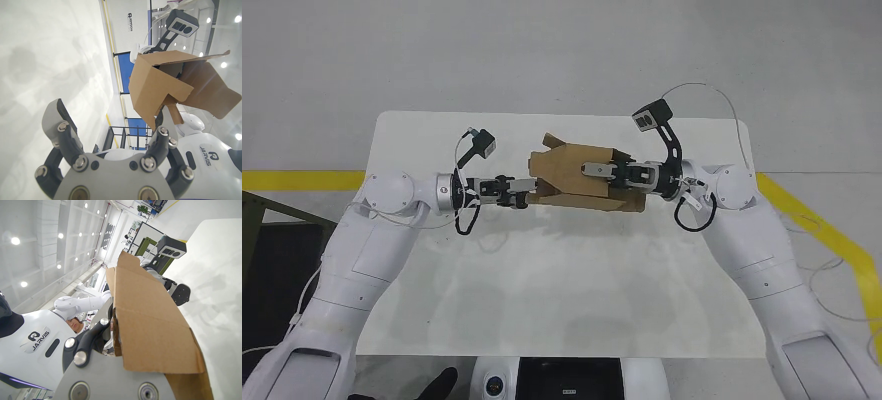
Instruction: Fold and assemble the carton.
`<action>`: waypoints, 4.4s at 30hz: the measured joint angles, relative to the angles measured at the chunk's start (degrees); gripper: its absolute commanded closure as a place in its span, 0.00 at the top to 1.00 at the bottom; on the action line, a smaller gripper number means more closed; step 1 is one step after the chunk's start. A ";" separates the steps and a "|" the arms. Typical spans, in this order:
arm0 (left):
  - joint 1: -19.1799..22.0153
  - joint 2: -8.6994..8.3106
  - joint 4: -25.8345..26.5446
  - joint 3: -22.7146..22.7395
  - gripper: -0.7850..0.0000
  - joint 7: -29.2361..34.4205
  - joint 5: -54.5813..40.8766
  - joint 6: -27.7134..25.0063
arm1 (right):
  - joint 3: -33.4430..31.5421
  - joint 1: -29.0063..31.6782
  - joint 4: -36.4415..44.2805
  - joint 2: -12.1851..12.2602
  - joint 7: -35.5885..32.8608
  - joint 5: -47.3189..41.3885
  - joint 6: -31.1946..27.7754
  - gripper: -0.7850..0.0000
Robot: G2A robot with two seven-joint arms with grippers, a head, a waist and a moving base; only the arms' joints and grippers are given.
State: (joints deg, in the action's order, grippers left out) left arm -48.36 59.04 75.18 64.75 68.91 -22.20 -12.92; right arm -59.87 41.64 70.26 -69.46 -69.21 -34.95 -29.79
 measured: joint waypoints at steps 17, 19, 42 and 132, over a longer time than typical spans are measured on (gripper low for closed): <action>1.46 0.48 0.47 -0.63 1.00 0.98 -3.64 0.34 | 2.78 -1.19 -0.19 -1.20 -1.83 -1.63 -0.17 0.00; 1.62 0.52 0.39 -0.74 1.00 1.06 -3.66 0.32 | 2.96 -1.36 -0.31 -1.30 -2.27 -1.83 -0.10 0.00; 2.68 0.95 -0.49 -1.80 1.00 1.62 -4.09 0.18 | 4.47 -2.68 -2.14 -2.44 -4.39 -2.58 -0.38 0.00; 0.33 0.92 4.51 -2.50 1.00 0.43 -0.50 -0.90 | 0.75 -0.66 -2.26 -2.60 -1.14 1.80 0.54 0.00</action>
State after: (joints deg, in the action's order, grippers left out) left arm -48.03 59.96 79.69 62.25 69.34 -22.71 -13.82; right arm -59.12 40.98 67.99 -72.06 -70.35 -33.16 -29.25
